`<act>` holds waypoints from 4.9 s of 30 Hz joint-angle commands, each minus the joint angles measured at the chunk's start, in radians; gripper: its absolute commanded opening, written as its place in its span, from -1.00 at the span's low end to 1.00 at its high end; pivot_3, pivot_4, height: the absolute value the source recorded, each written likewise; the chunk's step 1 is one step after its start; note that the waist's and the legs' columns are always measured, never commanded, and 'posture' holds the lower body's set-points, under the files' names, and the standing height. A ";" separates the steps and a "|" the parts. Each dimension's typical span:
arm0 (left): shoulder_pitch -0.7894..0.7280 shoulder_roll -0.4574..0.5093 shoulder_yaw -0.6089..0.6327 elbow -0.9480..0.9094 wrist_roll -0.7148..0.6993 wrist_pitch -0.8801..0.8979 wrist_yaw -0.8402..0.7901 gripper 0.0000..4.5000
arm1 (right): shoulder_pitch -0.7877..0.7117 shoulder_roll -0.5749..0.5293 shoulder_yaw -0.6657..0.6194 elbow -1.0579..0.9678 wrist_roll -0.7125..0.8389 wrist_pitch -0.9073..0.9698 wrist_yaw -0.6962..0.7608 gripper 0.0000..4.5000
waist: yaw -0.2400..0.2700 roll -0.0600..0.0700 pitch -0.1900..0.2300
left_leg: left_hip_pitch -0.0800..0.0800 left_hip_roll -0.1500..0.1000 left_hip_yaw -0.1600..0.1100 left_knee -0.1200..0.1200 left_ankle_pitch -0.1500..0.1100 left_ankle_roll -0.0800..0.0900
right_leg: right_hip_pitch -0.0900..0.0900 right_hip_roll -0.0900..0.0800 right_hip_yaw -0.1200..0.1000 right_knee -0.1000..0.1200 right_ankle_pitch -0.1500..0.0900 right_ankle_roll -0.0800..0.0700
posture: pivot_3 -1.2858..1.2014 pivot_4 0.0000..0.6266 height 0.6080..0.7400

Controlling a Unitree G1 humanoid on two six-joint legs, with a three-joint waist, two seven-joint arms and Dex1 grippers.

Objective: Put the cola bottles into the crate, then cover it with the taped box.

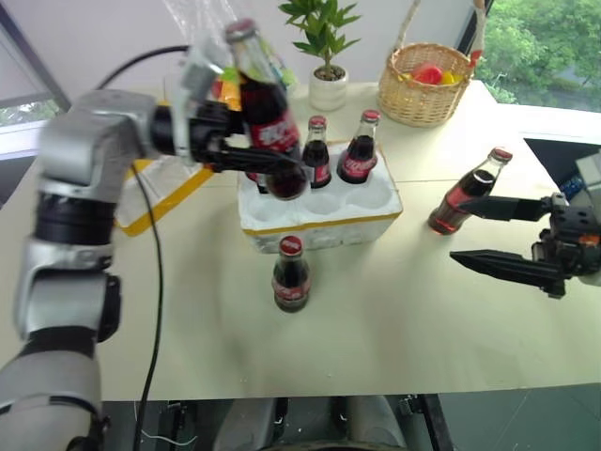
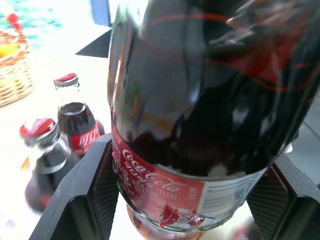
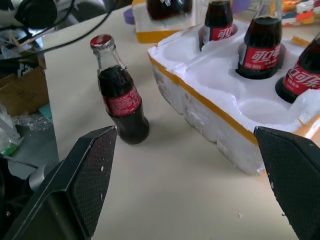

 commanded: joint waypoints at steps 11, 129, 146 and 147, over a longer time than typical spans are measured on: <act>-0.138 -0.270 -0.023 0.397 0.217 -0.365 0.003 0.25 | 0.092 0.057 -0.133 -0.132 0.111 0.026 -0.153 1.00 | 0.003 -0.001 0.001 | -0.003 0.000 -0.001 0.003 0.000 0.001 | -0.001 0.000 0.000 0.000 0.000 0.001 | 0.03 -0.52 0.88; 0.068 0.025 0.059 0.178 0.073 -0.216 0.012 0.22 | -0.032 0.029 0.110 0.038 -0.024 -0.078 -0.042 1.00 | 0.026 0.001 0.000 | -0.015 0.000 0.000 0.012 0.004 -0.005 | -0.011 0.001 0.000 0.005 0.003 0.002 | 0.03 -0.52 0.88; 0.224 -0.048 -0.011 0.152 0.248 -0.379 -0.020 0.99 | -0.042 0.062 0.134 0.055 -0.051 -0.101 -0.097 1.00 | 0.026 0.001 -0.001 | -0.014 -0.001 0.000 0.013 0.003 -0.005 | -0.011 0.000 0.001 0.008 0.003 0.002 | 0.03 -0.52 0.88; 0.226 -0.042 -0.003 0.140 0.244 -0.374 -0.018 0.99 | -0.044 0.064 0.138 0.060 -0.061 -0.106 -0.102 1.00 | 0.026 0.001 -0.001 | -0.014 -0.001 0.000 0.013 0.003 -0.005 | -0.011 0.000 0.001 0.009 0.004 0.002 | 0.03 -0.52 0.88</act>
